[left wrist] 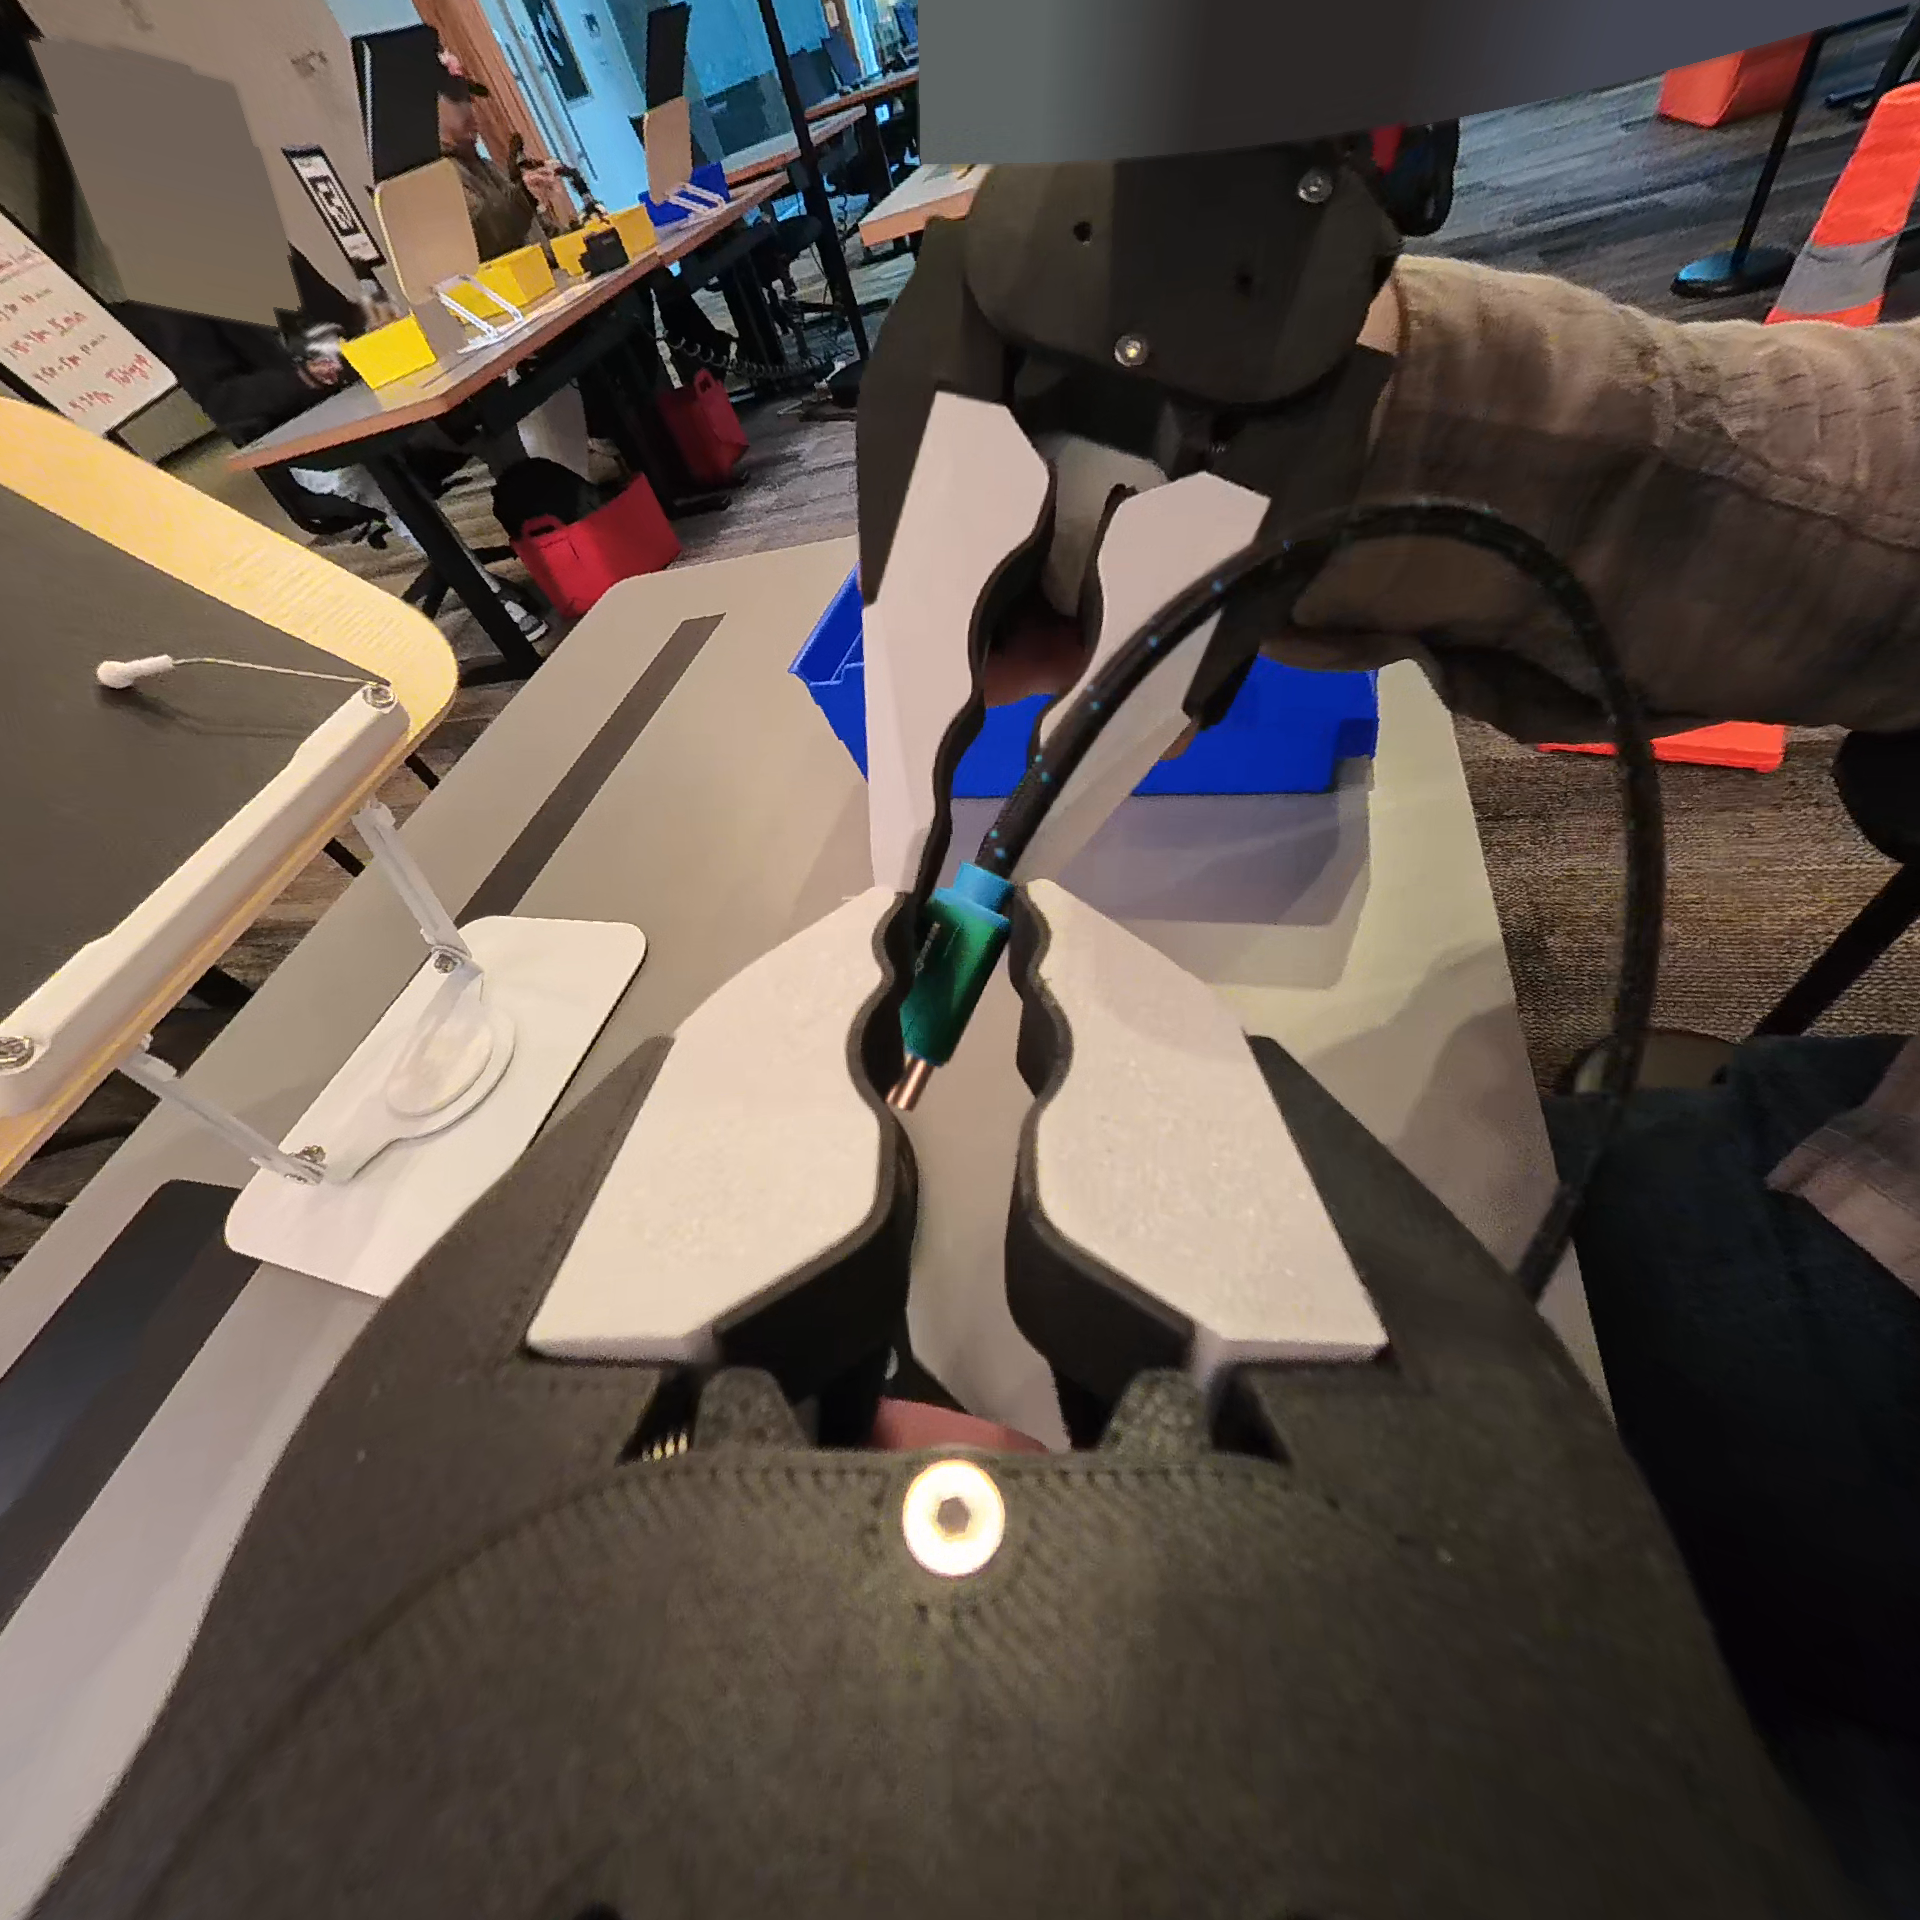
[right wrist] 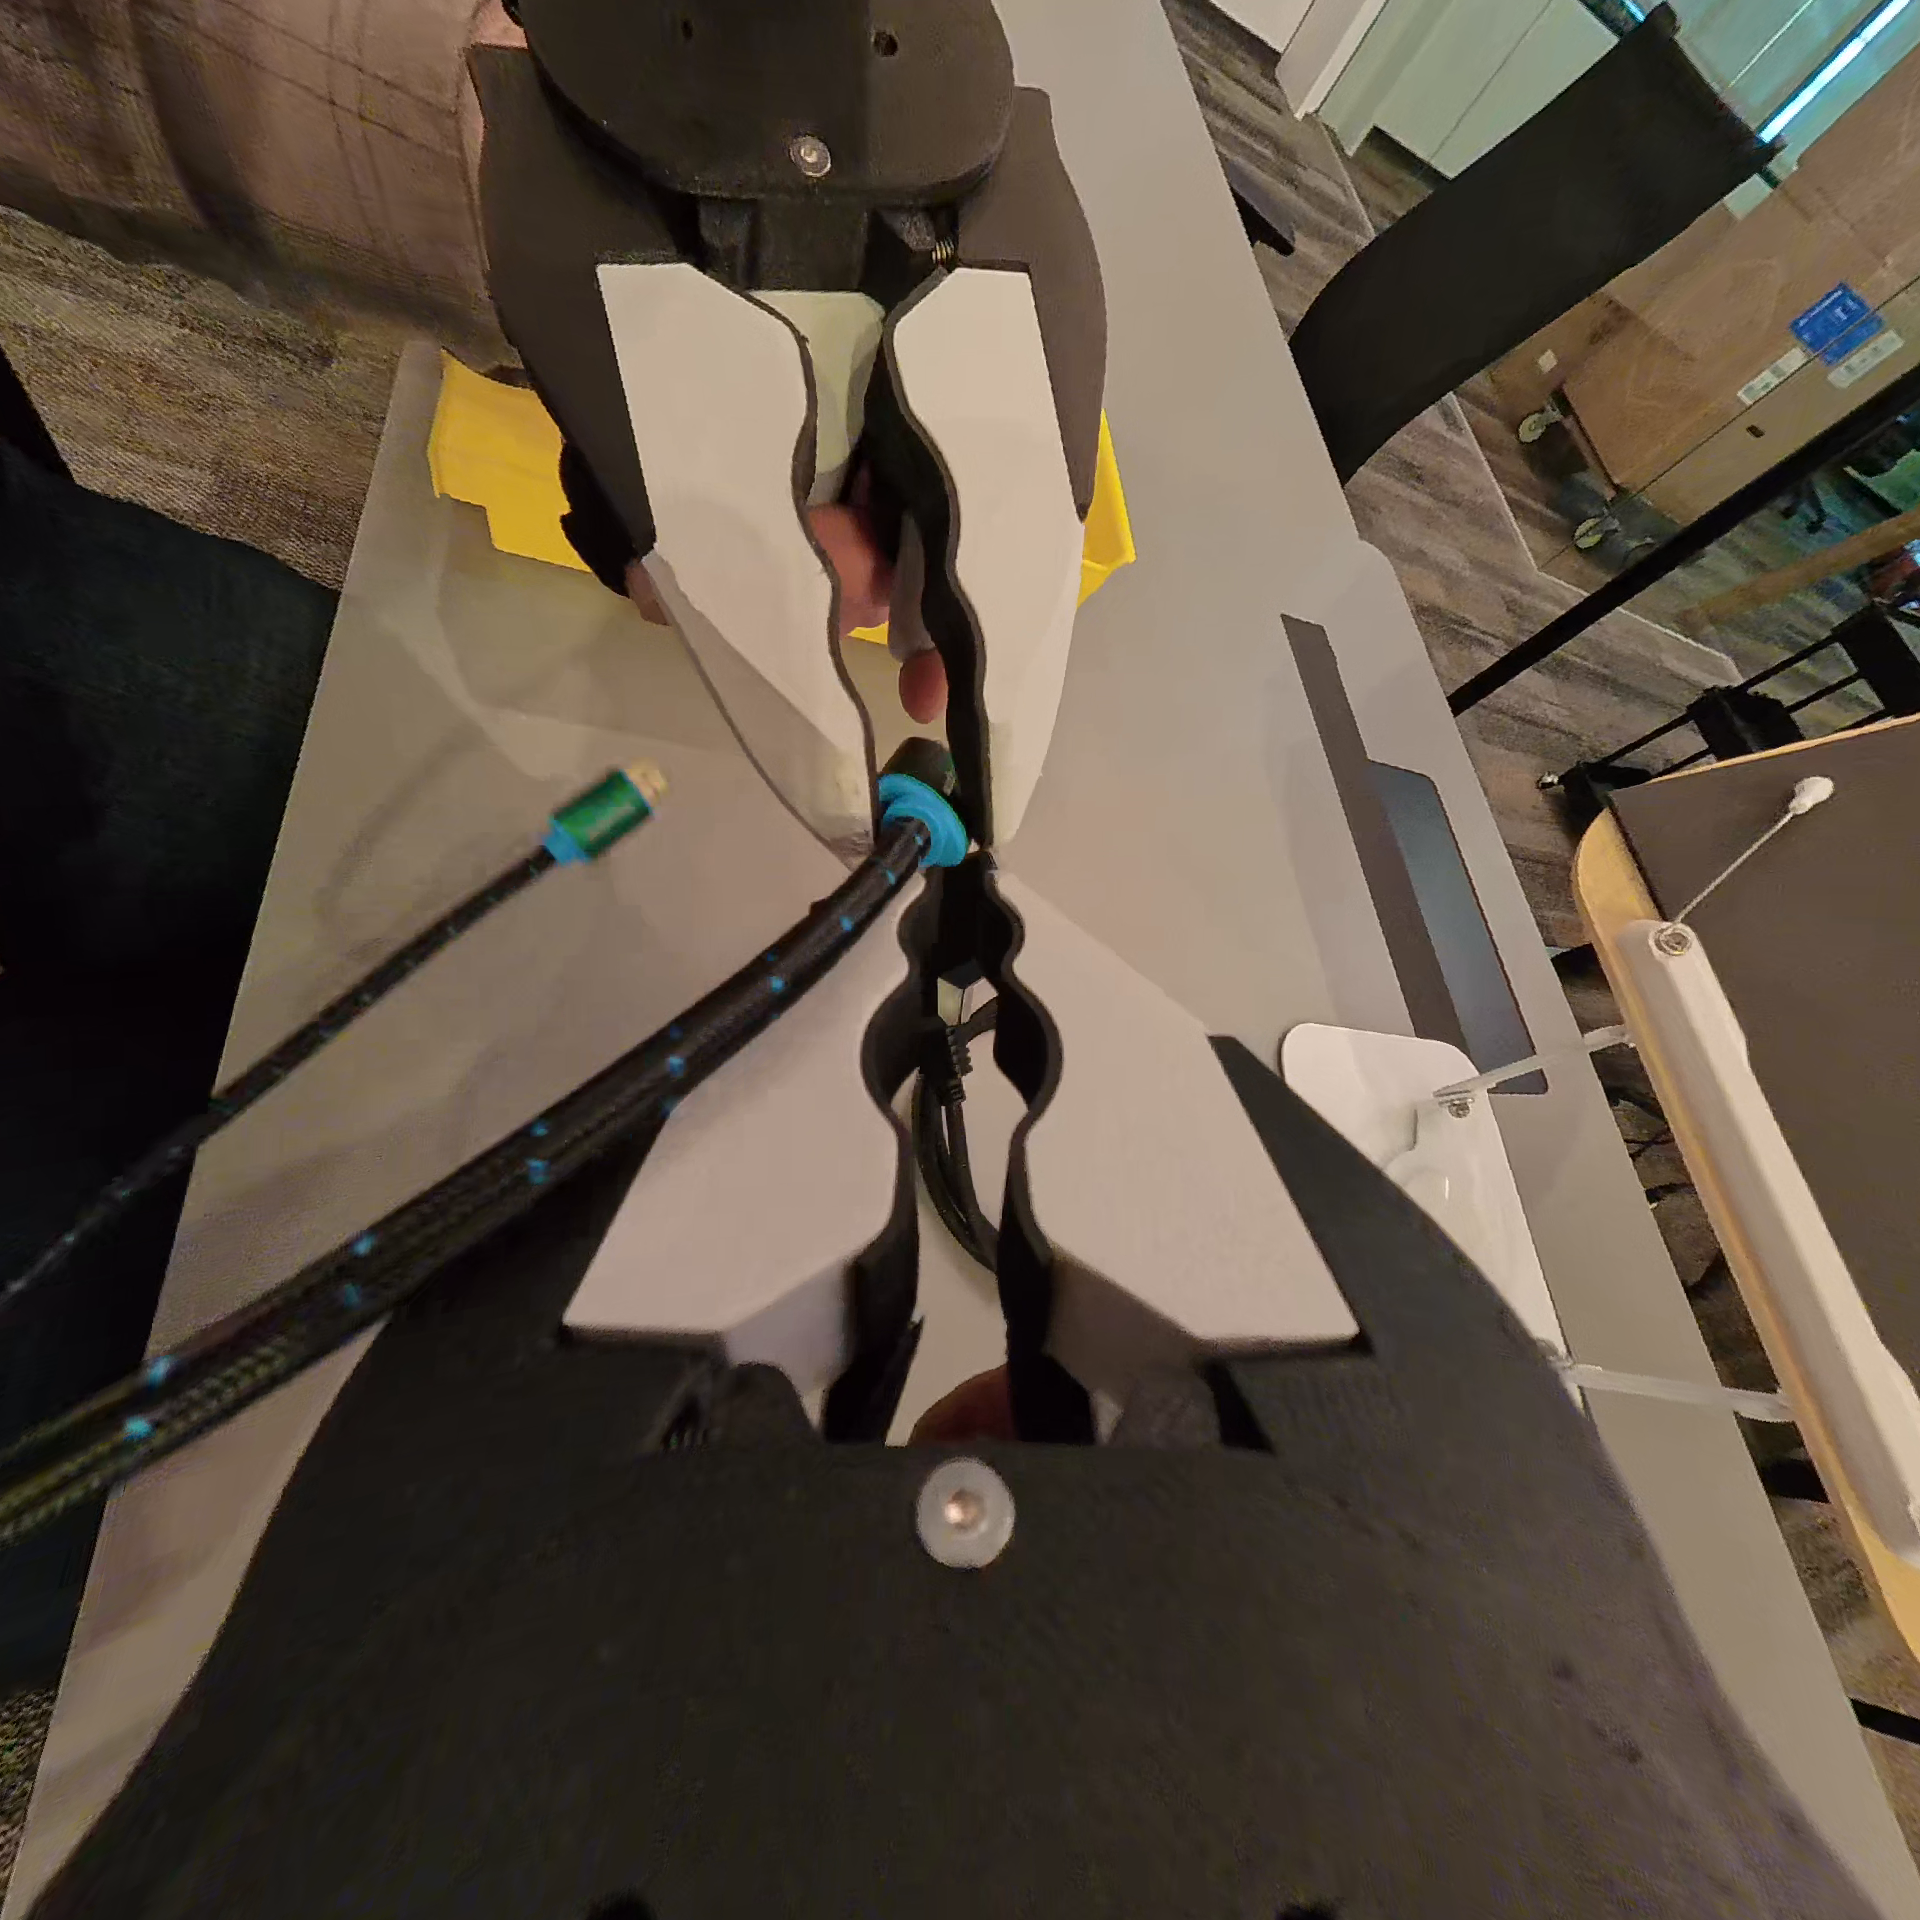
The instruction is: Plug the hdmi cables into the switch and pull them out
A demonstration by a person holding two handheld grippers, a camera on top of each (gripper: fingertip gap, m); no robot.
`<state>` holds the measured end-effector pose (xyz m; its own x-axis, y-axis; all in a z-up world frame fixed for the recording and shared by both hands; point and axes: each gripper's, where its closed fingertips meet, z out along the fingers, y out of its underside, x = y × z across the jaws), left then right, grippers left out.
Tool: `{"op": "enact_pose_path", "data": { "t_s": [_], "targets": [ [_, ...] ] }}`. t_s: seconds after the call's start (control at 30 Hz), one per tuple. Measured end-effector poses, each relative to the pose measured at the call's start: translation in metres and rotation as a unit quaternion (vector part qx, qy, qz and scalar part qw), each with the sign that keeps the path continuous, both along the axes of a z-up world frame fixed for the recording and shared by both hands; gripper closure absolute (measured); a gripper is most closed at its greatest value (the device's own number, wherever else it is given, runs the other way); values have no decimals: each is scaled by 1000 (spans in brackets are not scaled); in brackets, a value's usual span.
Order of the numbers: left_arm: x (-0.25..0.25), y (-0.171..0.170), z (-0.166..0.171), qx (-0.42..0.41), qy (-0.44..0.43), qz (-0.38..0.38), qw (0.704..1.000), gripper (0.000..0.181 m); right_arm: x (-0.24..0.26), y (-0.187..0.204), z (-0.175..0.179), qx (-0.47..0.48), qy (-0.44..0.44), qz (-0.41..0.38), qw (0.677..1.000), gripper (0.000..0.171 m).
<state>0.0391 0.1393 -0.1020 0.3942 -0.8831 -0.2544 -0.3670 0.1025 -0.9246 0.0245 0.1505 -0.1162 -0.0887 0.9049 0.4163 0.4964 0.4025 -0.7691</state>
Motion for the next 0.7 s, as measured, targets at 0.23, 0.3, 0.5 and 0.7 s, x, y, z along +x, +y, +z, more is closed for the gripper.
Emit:
{"op": "enact_pose_path", "data": {
  "t_s": [0.23,0.3,0.5,0.7],
  "targets": [
    [-9,10,0,10,14,22,1000,166,-1,2,3,-8,22,-8,1000,163],
    [-12,12,-2,18,24,30,999,166,-1,2,8,-12,33,-9,999,161],
    [-16,19,-7,42,54,49,996,167,-1,0,22,-39,82,-8,996,150],
    [-13,21,-12,45,60,54,996,168,-14,-3,29,-4,101,-6,995,168]
  ]
}}
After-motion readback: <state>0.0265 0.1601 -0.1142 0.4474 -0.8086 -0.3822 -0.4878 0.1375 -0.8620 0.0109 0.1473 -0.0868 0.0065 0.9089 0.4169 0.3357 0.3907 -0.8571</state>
